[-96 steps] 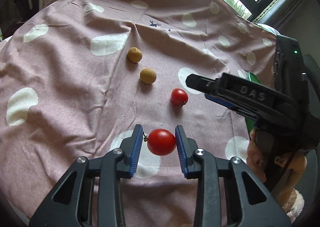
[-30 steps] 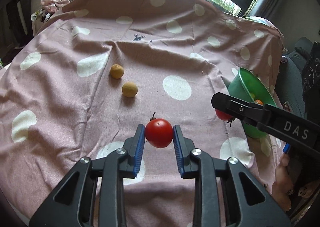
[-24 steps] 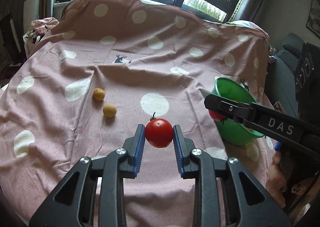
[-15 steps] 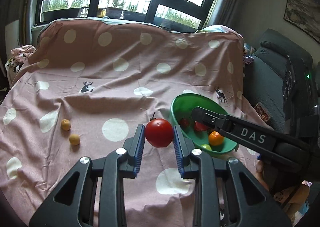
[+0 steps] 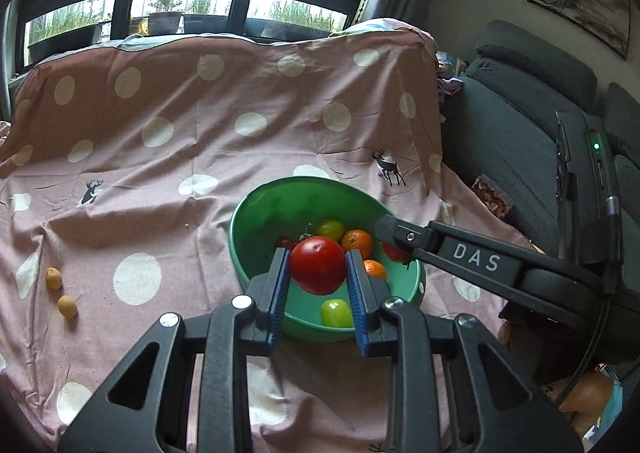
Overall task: Organize fruits
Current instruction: 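Carry both red tomatoes in the two tools over the green bowl, then open both tools to drop the red tomatoes into the bowl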
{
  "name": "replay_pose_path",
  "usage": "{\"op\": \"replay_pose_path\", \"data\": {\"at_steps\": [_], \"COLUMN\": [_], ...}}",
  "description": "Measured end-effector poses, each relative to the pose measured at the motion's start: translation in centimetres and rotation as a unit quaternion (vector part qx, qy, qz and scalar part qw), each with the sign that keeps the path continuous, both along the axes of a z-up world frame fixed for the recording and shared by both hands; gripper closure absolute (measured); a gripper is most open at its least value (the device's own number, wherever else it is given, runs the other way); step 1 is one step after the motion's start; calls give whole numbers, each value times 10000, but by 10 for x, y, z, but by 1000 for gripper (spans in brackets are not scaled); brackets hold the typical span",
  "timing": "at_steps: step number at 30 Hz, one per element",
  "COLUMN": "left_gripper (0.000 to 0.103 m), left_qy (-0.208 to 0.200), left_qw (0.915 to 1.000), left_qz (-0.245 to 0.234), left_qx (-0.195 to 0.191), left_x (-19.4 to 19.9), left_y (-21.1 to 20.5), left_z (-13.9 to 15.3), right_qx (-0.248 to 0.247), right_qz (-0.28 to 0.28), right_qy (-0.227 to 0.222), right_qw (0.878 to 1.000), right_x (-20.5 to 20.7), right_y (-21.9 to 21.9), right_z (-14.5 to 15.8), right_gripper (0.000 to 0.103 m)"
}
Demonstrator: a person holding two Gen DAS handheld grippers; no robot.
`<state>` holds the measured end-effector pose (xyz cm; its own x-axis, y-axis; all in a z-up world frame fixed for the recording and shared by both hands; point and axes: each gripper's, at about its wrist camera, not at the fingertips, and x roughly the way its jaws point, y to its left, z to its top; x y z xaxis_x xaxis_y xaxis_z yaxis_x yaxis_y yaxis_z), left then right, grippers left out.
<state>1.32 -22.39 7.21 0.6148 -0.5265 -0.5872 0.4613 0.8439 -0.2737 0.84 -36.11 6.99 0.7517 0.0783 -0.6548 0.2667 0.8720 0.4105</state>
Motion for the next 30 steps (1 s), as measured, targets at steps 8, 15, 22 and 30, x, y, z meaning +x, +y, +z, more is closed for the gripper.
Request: {"op": "replay_pose_path", "data": {"at_steps": [8,15,22,30], "left_gripper": [75,75,75,75], "left_qy": [388,661,806,954], "left_qw": [9989,9972,9958,9945], "left_qz": [-252,-345,-368,-308], "left_qx": [47,103,213,289], "left_x": [17,27,32,39], "left_y": [-28,-43,-51,-51], "left_z": [-23,-40,-48,-56], "right_qx": [202,304,302,300], "right_qz": [-118,-224,-234,-245], "right_qy": [214,467,623,821], "right_qw": [9995,9982,9973,9959], "right_x": [7,13,17,21], "right_y": [-18,-29,-29,-31], "right_z": [-15,-29,-36,-44], "right_gripper": [74,73,73,73]}}
